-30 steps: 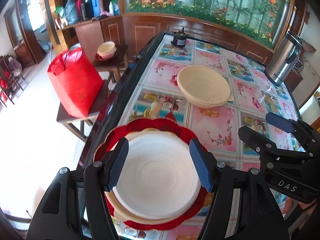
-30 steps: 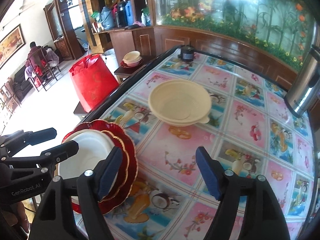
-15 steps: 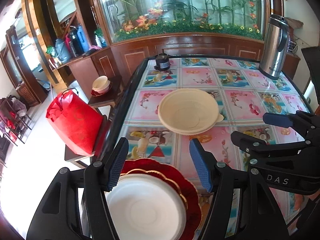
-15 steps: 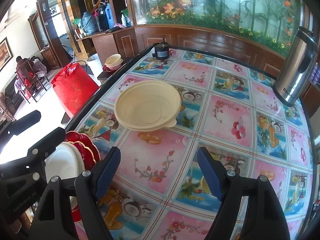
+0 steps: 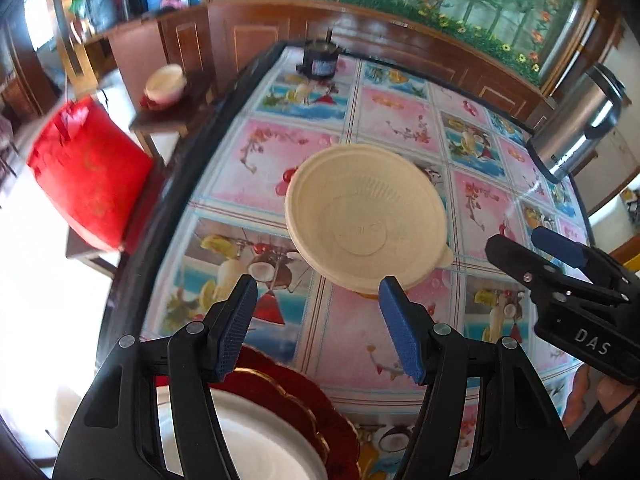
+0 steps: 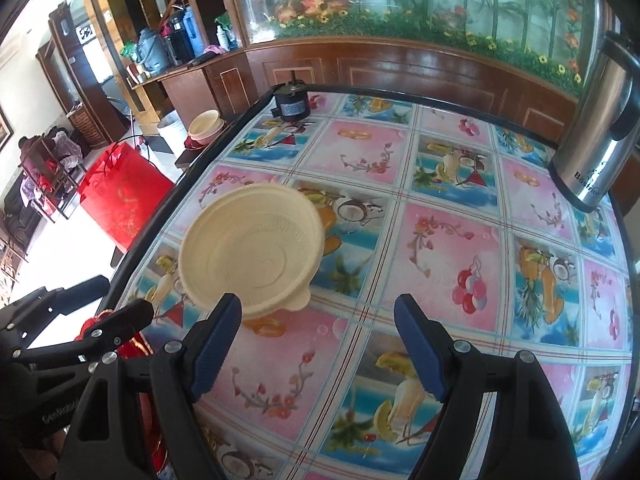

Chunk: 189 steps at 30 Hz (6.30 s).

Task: Organize plates and bowls
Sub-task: 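Move the right tool toward the beige ribbed plastic bowl, then close the right gripper on the beige ribbed bowl rim and lift, then carry the beige ribbed bowl with the right gripper toward the stack, then lower the beige ribbed bowl into the white paper bowl on the stack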

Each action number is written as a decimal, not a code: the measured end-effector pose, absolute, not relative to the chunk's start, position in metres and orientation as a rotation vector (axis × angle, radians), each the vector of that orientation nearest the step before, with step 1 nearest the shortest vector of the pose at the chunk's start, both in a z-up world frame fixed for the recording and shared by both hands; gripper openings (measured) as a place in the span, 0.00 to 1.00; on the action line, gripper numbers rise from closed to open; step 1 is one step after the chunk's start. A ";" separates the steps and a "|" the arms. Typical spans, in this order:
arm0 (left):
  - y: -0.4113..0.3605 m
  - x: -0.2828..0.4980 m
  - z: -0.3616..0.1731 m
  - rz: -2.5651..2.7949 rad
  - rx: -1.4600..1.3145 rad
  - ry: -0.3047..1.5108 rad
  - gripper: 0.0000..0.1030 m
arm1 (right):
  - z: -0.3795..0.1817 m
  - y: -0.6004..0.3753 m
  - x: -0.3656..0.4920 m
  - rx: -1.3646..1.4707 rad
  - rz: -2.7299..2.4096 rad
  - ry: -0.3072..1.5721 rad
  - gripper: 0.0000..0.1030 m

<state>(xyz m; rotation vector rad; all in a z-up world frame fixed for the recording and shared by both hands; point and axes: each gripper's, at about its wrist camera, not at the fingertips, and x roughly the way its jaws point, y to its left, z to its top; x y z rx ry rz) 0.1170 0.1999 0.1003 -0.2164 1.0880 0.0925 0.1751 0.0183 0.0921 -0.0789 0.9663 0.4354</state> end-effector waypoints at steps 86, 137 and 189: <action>0.164 0.086 0.090 0.044 -0.279 1.214 0.30 | 0.086 0.005 0.148 -0.006 0.455 1.087 0.13; 0.266 -0.033 0.115 0.178 -0.357 1.178 0.30 | 0.088 0.109 0.073 -0.074 0.685 1.144 0.16; 0.268 -0.054 0.085 0.141 -0.404 1.204 0.68 | 0.063 0.121 0.044 -0.095 0.703 1.208 0.18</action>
